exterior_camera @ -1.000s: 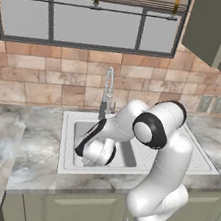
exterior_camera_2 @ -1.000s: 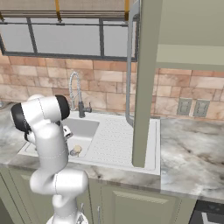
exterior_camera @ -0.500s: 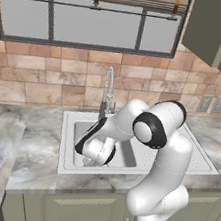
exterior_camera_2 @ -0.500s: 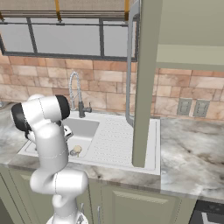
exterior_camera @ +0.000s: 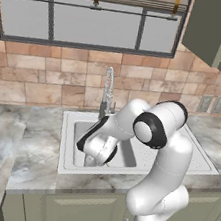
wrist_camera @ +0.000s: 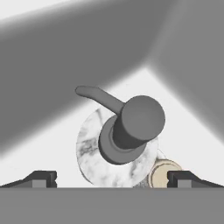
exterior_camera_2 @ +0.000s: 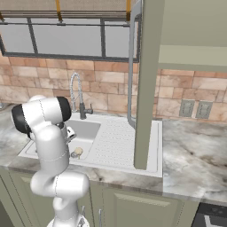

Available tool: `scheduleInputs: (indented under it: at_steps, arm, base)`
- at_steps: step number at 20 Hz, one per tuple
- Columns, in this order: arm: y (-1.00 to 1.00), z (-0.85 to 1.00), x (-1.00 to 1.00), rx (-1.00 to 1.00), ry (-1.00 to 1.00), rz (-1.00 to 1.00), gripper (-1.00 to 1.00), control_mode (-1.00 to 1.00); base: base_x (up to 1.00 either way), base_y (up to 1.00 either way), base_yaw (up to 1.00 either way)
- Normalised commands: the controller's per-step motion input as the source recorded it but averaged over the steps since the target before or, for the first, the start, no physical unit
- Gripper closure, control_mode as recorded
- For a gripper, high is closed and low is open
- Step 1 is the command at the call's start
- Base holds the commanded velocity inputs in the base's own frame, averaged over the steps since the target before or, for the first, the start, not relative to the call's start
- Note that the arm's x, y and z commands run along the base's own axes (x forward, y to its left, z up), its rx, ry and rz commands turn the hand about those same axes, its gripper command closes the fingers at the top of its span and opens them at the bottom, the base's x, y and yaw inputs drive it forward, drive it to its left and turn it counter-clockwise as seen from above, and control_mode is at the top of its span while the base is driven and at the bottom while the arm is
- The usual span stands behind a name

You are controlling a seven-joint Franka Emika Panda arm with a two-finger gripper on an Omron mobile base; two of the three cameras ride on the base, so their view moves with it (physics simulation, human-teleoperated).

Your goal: Pick up the dish brush and soap dispenser from the sink, and place them back in the cabinet, and close the cabinet doors.

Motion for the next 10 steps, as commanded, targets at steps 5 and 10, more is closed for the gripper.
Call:
scheduleInputs:
  at_steps: [5,10]
  arm:
    - [-0.09,-0.01,0.00,0.00,-0.03,0.00,-1.00,-1.00]
    - [-0.02,-0.01,0.02,0.00,0.00,0.00,-1.00,-1.00]
  base:
    - [0.00,0.00,0.00]
    - [0.00,0.00,0.00]
